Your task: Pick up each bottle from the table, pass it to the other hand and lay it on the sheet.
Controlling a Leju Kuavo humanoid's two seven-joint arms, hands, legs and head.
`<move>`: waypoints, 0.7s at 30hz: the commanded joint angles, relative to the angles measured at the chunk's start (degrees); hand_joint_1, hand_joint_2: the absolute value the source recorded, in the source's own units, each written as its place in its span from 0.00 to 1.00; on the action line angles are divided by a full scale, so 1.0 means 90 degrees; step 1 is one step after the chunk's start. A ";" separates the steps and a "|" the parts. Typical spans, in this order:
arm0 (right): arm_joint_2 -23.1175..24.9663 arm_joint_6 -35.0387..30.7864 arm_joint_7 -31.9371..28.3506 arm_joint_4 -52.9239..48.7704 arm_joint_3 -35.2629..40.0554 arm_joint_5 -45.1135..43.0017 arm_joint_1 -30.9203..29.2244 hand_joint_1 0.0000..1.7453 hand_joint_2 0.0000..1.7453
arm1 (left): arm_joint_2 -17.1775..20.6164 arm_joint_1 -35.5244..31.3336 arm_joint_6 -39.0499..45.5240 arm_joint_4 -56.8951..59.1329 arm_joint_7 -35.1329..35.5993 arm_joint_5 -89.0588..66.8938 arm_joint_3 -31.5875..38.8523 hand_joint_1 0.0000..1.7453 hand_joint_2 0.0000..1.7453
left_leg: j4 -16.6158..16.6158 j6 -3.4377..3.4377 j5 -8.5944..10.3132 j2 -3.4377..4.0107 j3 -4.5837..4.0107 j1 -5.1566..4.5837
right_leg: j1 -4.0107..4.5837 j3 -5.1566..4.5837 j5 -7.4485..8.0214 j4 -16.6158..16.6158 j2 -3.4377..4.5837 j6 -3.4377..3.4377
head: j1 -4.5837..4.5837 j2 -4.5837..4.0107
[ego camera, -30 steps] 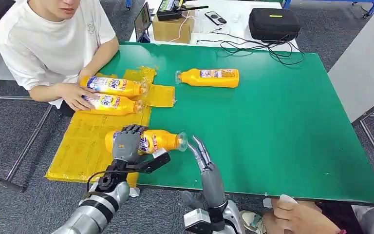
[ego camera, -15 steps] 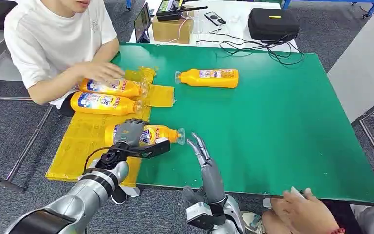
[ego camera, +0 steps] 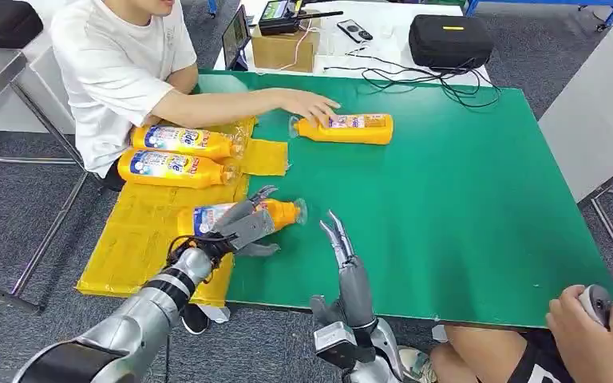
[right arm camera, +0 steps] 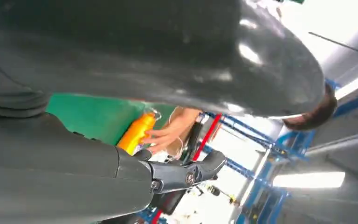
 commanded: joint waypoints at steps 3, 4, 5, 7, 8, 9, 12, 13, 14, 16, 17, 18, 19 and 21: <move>-0.0351 -0.0152 -0.0034 0.0444 0.0407 -0.0181 -0.0290 0.00 0.00 | -0.0165 0.0875 -0.0826 -0.1691 -0.0287 0.1705 -0.0801 0.00 1.00 | -0.0002 -0.0004 -0.0004 0.0004 0.0004 0.0002 | 0.0003 0.0003 -0.0001 -0.0005 0.0005 -0.0009 | 0.0000 0.0000; -0.0361 -0.0169 -0.0034 0.0434 0.0424 -0.0192 -0.0288 0.00 0.00 | -0.0125 0.0933 -0.0761 -0.1866 -0.0270 0.1831 -0.0994 0.00 1.00 | -0.0001 -0.0007 -0.0010 0.0010 0.0015 0.0003 | 0.0004 0.0012 -0.0005 -0.0005 0.0009 -0.0015 | 0.0000 0.0000; -0.0362 -0.0177 -0.0034 0.0421 0.0424 -0.0221 -0.0276 0.00 0.00 | -0.0093 0.1042 -0.0634 -0.2182 -0.0271 0.2011 -0.1190 0.00 1.00 | 0.0000 -0.0005 -0.0007 0.0009 0.0004 0.0001 | 0.0002 0.0000 -0.0003 -0.0002 0.0009 -0.0011 | -0.0002 0.0000; -0.0351 -0.0181 -0.0034 0.0480 0.0355 -0.0105 -0.0224 0.00 0.00 | -0.0050 0.1304 -0.0232 -0.2879 -0.0211 0.2322 -0.1429 0.00 1.00 | 0.0000 -0.0006 -0.0008 0.0014 0.0004 0.0003 | 0.0004 -0.0003 -0.0005 -0.0002 0.0007 -0.0013 | -0.0002 0.0000; -0.0347 -0.0189 -0.0034 0.0434 0.0312 -0.0039 -0.0166 0.00 0.00 | -0.0016 0.1467 0.0160 -0.3303 -0.0168 0.2410 -0.1557 0.00 1.00 | 0.0004 -0.0009 -0.0016 0.0019 0.0015 0.0007 | 0.0009 0.0007 -0.0011 0.0000 0.0010 -0.0019 | -0.0002 0.0000; -0.0337 -0.0226 -0.0034 0.0357 0.0228 0.0020 -0.0076 0.00 0.00 | -0.0031 0.1687 0.0516 -0.3847 -0.0166 0.2627 -0.1606 0.00 1.00 | 0.0001 -0.0007 -0.0013 0.0015 0.0010 0.0005 | 0.0007 0.0003 -0.0009 -0.0002 0.0008 -0.0014 | -0.0002 0.0000; -0.0283 -0.0212 -0.0034 0.0285 0.0096 0.0149 0.0050 0.00 0.00 | -0.0093 0.2040 0.0932 -0.4820 -0.0192 0.3426 -0.1631 0.00 1.00 | 0.0001 -0.0004 -0.0009 0.0016 -0.0005 0.0005 | 0.0009 -0.0009 -0.0004 -0.0001 0.0010 -0.0008 | -0.0002 0.0000; -0.0283 -0.0212 -0.0034 0.0285 0.0096 0.0149 0.0050 0.00 0.00 | -0.0093 0.2040 0.0932 -0.4820 -0.0192 0.3426 -0.1631 0.00 1.00 | 0.0001 -0.0004 -0.0010 0.0019 -0.0005 0.0004 | 0.0009 -0.0011 -0.0005 -0.0001 0.0010 -0.0008 | -0.0002 0.0000; -0.0260 -0.0223 -0.0034 0.0354 0.0078 0.0263 0.0047 0.00 0.00 | -0.0130 0.2116 0.0956 -0.5032 -0.0182 0.3952 -0.1611 0.00 1.00 | 0.0001 -0.0006 -0.0018 0.0023 0.0010 0.0006 | 0.0011 0.0003 -0.0012 -0.0003 0.0011 -0.0013 | 0.0000 0.0000; -0.0242 -0.0470 -0.0034 0.0603 0.0023 0.0777 0.0005 0.00 0.00 | -0.0115 0.2207 0.1012 -0.5287 -0.0262 0.4697 -0.1663 0.00 1.00 | 0.0003 -0.0006 -0.0016 0.0018 0.0003 0.0006 | 0.0011 -0.0003 -0.0012 0.0000 0.0008 -0.0013 | -0.0002 0.0000; -0.0351 -0.0824 0.0045 0.0745 0.0004 0.1699 -0.0060 0.00 0.00 | -0.0183 0.2345 0.0946 -0.5499 -0.0320 0.5245 -0.1572 0.00 1.00 | 0.0000 -0.0004 -0.0006 0.0014 -0.0015 0.0004 | 0.0008 -0.0020 -0.0002 -0.0003 0.0005 -0.0008 | -0.0002 0.0000; -0.0373 -0.0824 0.0155 0.0632 -0.0361 0.2206 0.0050 0.00 0.00 | -0.0147 0.2599 0.0974 -0.5852 -0.0326 0.5615 -0.1581 0.00 1.00 | 0.0000 -0.0006 -0.0016 0.0020 0.0006 0.0006 | 0.0011 0.0001 -0.0009 -0.0006 0.0010 -0.0013 | 0.0000 0.0000; -0.0450 -0.0817 0.0145 0.0603 -0.0379 0.2171 0.0053 0.00 0.00 | -0.0074 0.2702 0.1001 -0.6001 -0.0312 0.5667 -0.1646 0.00 1.00 | -0.0004 -0.0003 -0.0008 0.0016 -0.0010 0.0003 | 0.0007 -0.0015 -0.0003 -0.0006 0.0008 -0.0008 | 0.0000 0.0000; -0.0608 -0.0824 0.0475 0.0274 -0.0738 0.2746 0.0179 0.00 1.00 | -0.0067 0.3190 0.1144 -0.6499 -0.0447 0.5931 -0.1552 0.00 1.00 | -0.0005 -0.0003 -0.0007 0.0023 -0.0011 0.0001 | 0.0005 -0.0019 -0.0003 -0.0007 0.0008 -0.0007 | 0.0000 0.0000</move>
